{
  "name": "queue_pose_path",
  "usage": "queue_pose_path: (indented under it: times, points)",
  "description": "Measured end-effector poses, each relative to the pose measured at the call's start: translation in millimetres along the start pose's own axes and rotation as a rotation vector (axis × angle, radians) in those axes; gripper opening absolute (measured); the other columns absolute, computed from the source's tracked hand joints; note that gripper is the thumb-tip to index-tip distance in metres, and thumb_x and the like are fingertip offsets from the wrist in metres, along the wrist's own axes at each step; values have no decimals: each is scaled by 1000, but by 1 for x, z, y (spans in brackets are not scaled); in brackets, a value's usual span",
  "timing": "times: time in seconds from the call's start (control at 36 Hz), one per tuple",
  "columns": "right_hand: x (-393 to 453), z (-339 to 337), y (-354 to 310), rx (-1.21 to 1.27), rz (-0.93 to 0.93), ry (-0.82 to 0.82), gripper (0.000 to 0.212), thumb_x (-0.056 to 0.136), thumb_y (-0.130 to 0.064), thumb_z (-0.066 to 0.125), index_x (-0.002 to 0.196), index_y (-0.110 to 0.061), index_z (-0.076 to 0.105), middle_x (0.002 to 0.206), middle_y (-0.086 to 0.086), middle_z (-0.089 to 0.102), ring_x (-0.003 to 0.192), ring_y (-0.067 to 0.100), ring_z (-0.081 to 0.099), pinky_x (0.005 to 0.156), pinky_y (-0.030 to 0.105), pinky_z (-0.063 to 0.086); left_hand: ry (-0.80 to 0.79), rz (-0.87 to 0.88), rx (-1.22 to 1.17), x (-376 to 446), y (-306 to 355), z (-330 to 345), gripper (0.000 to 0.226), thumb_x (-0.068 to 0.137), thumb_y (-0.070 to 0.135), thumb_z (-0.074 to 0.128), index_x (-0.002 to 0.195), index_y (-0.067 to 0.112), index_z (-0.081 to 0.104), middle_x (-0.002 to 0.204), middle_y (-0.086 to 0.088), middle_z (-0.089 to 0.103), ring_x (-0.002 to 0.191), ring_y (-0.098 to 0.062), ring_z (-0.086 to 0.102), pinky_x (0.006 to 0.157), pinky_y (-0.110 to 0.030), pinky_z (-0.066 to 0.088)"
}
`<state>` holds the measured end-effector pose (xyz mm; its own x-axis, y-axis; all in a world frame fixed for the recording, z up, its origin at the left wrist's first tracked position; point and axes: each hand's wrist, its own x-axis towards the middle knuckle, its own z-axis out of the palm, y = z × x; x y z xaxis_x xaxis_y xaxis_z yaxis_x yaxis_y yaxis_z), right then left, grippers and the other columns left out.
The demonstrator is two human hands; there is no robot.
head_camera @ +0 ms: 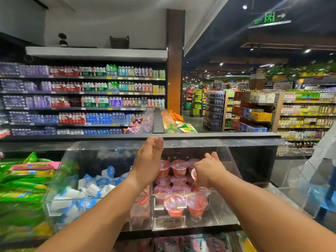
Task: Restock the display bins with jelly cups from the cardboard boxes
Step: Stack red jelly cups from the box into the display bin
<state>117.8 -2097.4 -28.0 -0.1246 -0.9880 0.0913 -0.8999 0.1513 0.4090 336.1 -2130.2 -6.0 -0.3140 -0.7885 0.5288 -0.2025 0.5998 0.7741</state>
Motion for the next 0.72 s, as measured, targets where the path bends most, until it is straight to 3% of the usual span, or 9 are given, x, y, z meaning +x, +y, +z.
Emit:
queue_pose_path:
  times: [0.08,0.22,0.42,0.5,0.58,0.72]
  points:
    - [-1,6,3,-9,36,-9,26,87,-44,57,102,-25,69,104,1,67,106,26,47,100,45,27,5,22,10,-3,2,-3,46,93,63,27,101,25,53,95,1,62,89,-11,56,74,-14,38]
    - [-4,14,2,22,53,26,19,94,-35,48,100,-25,62,103,3,67,107,29,50,100,47,26,-16,47,43,-5,-3,-4,51,96,70,25,101,28,52,95,0,63,88,-12,57,76,-18,41]
    - [-4,19,1,56,89,-10,27,99,-34,43,115,-24,62,108,2,68,112,30,47,105,53,22,-26,36,126,-11,-15,-3,48,101,62,32,98,21,57,89,-4,65,85,-14,57,81,-39,47]
    - [-4,16,2,71,93,-50,38,97,-48,47,124,-24,58,118,3,65,121,32,46,113,59,13,-54,25,203,-14,-20,-4,44,97,66,32,99,29,55,91,6,61,89,-12,56,80,-38,46]
    - [-7,7,3,107,119,-44,63,93,-65,47,135,-18,50,130,7,60,129,33,43,117,62,6,-77,41,353,-15,-22,-8,39,97,62,40,107,28,56,96,10,58,97,-15,53,86,-40,46]
    - [-23,-10,3,144,136,33,63,95,-64,41,138,-18,46,138,8,54,134,33,40,119,62,8,-120,76,633,-21,-19,-20,49,99,54,50,135,22,53,120,4,56,115,-18,47,99,-37,42]
